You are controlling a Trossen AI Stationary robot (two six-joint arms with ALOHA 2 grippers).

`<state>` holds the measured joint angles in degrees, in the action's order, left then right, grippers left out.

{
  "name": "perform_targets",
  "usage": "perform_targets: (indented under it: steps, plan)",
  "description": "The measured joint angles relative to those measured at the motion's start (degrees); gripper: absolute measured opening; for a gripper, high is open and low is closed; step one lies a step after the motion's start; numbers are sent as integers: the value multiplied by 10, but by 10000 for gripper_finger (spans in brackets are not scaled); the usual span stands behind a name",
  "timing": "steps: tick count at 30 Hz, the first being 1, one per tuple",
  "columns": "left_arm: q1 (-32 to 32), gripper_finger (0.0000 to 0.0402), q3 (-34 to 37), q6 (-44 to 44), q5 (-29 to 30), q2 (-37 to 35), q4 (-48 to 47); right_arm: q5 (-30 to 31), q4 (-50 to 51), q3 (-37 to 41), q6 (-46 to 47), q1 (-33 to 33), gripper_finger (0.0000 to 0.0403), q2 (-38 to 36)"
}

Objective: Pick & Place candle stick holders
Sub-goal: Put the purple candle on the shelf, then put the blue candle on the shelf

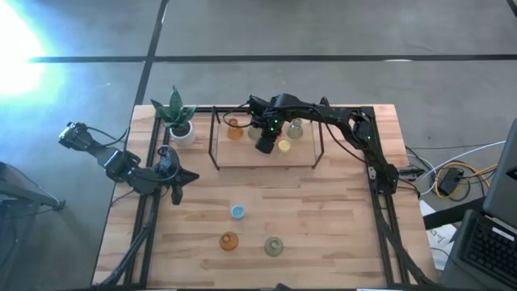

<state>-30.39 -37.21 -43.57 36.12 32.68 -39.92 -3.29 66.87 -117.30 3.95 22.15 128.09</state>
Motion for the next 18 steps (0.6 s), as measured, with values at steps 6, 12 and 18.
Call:
perform_targets:
  steps: [6, 12, 18]
  plan:
    - [0, 12, 0, 0, 0, 0, 0, 2, 0, 0, 2, 0, 40, 0]
    - [0, 12, 0, 0, 0, 0, 0, 3, 1, 0, 2, 0, 82, -1]
    - [0, 12, 0, 0, 0, 0, 0, 3, 3, 0, 9, 0, 122, -1]
